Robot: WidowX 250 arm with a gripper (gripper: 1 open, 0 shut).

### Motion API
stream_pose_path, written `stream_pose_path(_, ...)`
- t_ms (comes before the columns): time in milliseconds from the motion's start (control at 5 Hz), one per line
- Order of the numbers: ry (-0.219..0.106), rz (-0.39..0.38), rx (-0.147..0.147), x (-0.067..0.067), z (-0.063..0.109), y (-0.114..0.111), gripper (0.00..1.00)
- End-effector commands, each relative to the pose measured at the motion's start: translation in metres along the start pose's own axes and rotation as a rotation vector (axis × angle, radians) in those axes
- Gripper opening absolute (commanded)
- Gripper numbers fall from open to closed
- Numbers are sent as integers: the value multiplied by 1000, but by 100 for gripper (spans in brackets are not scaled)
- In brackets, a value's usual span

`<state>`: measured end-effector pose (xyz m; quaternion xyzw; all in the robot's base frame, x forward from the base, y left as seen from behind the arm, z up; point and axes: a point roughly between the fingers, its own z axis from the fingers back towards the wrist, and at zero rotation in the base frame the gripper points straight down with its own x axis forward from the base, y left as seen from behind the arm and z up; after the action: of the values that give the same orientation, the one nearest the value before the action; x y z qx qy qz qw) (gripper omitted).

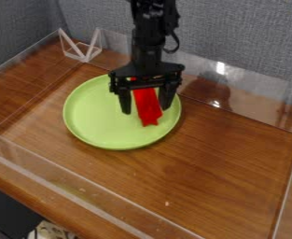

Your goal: Put the red object on the left side

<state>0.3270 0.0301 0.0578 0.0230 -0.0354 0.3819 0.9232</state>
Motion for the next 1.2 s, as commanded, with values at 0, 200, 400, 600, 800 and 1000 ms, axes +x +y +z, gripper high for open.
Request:
stream_pose_path(0, -32, 36, -23, 5, 4, -2, 100)
stream_pose_path(200, -33, 75, -19, 15, 6, 2, 100)
stream_pose_path(400, -32, 109, -15, 23, 8, 6, 100)
stream_pose_path(600, -32, 100, -21, 23, 2, 0, 100)
stream_pose_path(800, -32, 86, -22, 22, -6, -7, 100)
stream_pose_path(1000, -31, 85, -25, 21, -14, -11, 100)
